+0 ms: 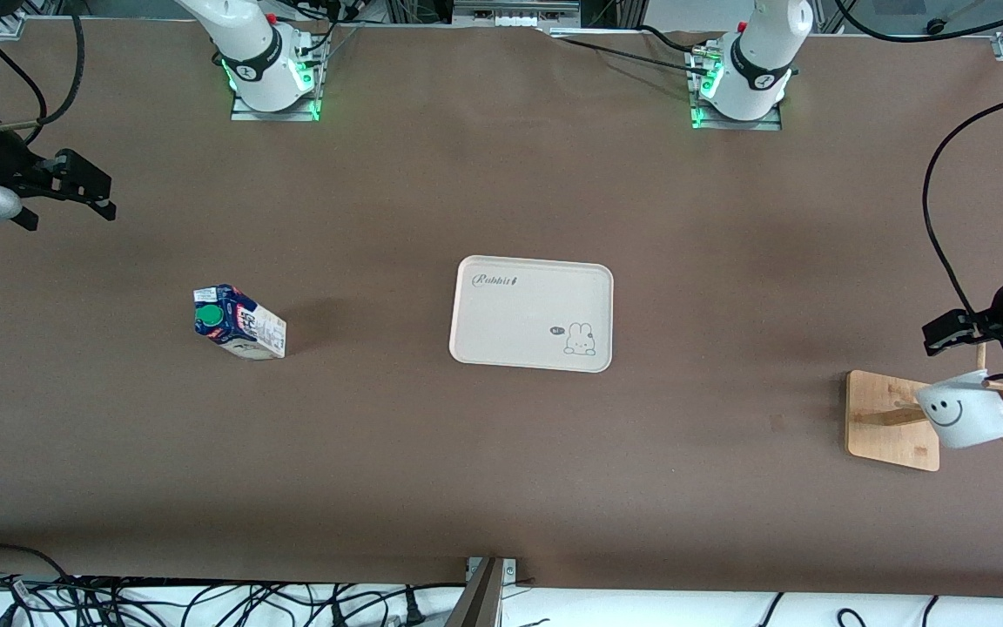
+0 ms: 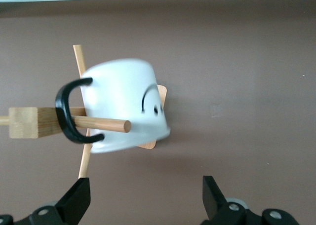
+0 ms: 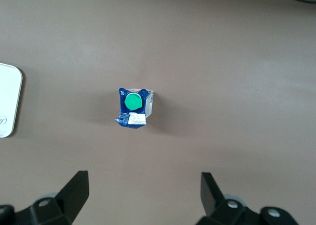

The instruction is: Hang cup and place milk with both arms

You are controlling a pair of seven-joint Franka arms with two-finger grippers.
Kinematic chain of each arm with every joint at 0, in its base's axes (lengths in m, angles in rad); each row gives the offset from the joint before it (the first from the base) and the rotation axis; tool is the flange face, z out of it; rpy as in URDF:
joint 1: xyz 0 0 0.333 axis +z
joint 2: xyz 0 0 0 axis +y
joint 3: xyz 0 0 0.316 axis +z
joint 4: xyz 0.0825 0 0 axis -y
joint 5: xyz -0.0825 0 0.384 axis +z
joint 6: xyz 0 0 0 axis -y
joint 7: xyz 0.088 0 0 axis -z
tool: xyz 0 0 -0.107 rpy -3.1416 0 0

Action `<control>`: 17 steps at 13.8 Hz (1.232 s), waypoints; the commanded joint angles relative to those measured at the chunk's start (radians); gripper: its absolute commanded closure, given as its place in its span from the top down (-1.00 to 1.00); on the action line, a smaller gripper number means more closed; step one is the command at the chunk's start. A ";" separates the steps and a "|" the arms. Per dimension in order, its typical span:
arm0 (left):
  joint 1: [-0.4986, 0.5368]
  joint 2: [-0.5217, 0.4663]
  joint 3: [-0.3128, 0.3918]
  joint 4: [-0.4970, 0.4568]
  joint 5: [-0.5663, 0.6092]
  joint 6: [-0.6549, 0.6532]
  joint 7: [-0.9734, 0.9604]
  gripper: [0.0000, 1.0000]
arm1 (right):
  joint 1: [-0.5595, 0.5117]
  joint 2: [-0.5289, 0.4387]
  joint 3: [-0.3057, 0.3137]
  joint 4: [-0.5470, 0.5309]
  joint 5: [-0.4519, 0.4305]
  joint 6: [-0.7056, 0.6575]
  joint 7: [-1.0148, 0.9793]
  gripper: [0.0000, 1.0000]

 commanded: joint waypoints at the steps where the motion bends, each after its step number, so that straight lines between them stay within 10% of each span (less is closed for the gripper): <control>1: -0.038 -0.022 0.001 0.021 -0.004 -0.083 -0.013 1.00 | -0.010 0.005 0.010 0.018 -0.017 -0.014 0.012 1.00; 11: -0.071 -0.088 -0.099 0.024 -0.024 -0.240 -0.031 1.00 | -0.010 0.005 0.010 0.018 -0.017 -0.012 0.010 1.00; 17: -0.128 -0.216 -0.022 -0.079 -0.125 -0.317 -0.033 1.00 | -0.010 0.005 0.010 0.018 -0.017 -0.014 0.010 1.00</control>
